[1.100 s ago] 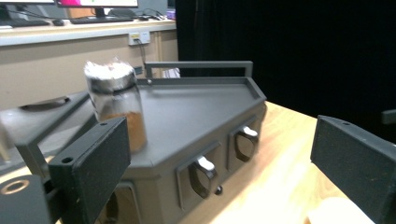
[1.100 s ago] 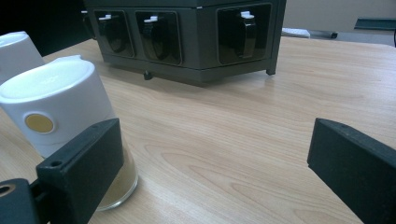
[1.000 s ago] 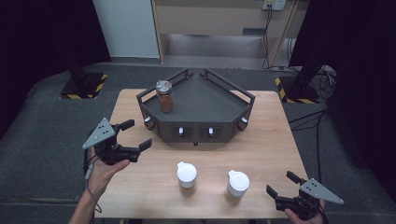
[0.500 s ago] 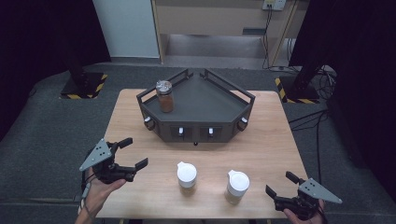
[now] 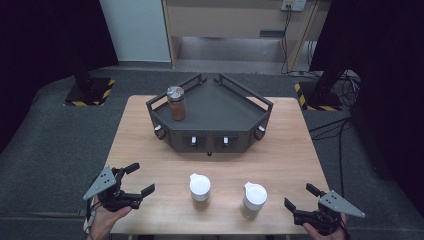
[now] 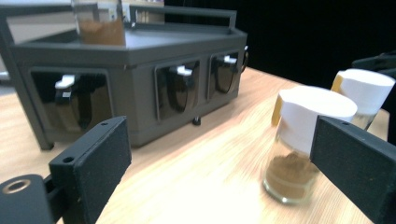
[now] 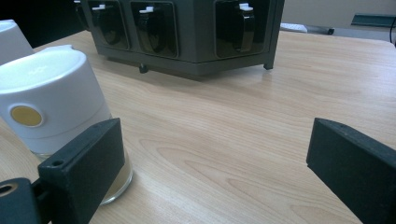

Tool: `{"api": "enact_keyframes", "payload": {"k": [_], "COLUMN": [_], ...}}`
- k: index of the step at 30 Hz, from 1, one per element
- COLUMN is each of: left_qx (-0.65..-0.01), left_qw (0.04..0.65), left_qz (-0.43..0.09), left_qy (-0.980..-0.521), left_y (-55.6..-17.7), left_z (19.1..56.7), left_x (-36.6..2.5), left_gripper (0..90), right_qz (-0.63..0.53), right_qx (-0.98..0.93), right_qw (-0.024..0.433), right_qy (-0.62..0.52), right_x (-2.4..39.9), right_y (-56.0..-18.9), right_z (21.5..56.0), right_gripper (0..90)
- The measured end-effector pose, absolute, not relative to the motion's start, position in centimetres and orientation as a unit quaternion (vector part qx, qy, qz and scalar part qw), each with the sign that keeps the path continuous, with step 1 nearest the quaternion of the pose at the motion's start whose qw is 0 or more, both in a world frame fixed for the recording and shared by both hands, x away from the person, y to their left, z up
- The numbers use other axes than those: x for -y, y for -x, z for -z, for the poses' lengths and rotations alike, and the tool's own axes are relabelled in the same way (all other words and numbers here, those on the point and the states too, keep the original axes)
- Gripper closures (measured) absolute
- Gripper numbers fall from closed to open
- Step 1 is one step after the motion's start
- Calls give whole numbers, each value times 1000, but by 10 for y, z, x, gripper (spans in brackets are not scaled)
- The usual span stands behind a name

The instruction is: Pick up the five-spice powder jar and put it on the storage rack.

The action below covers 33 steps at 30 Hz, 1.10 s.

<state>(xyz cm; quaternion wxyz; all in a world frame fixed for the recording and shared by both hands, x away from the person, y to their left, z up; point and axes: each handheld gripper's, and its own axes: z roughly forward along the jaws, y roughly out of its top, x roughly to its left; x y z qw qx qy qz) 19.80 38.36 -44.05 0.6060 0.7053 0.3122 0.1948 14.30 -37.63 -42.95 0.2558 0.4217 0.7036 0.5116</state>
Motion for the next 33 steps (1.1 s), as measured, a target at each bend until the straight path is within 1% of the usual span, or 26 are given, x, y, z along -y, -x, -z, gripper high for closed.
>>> {"api": "enact_keyframes", "payload": {"k": [4, 11, 16, 18, 25, 33], "left_qx": [-323, -336, -337, -340, -341, -330], "left_qw": [600, 592, 576, 584, 584, 578], "left_qz": [-190, -197, -220, -211, -208, -200], "left_qy": [-707, -705, -712, -706, -707, -719], "left_y": [-196, -193, -188, -189, -189, -192], "left_z": [448, 460, 459, 460, 461, 460], "left_x": [-384, -384, -385, -389, -392, -389], "left_gripper": [43, 52, 51, 48, 44, 41], "right_qz": [-513, -514, -514, -513, -514, -514], "right_qx": [-702, -704, -706, -707, -706, -707], "right_qw": [258, 256, 254, 254, 253, 253], "right_qy": [-420, -418, -415, -415, -416, -415], "right_x": [377, 376, 376, 376, 376, 376], "right_y": [-142, -143, -143, -143, -143, -143], "right_z": [430, 429, 429, 429, 429, 429], "right_gripper": [42, 44, 45, 45, 46, 47]}}
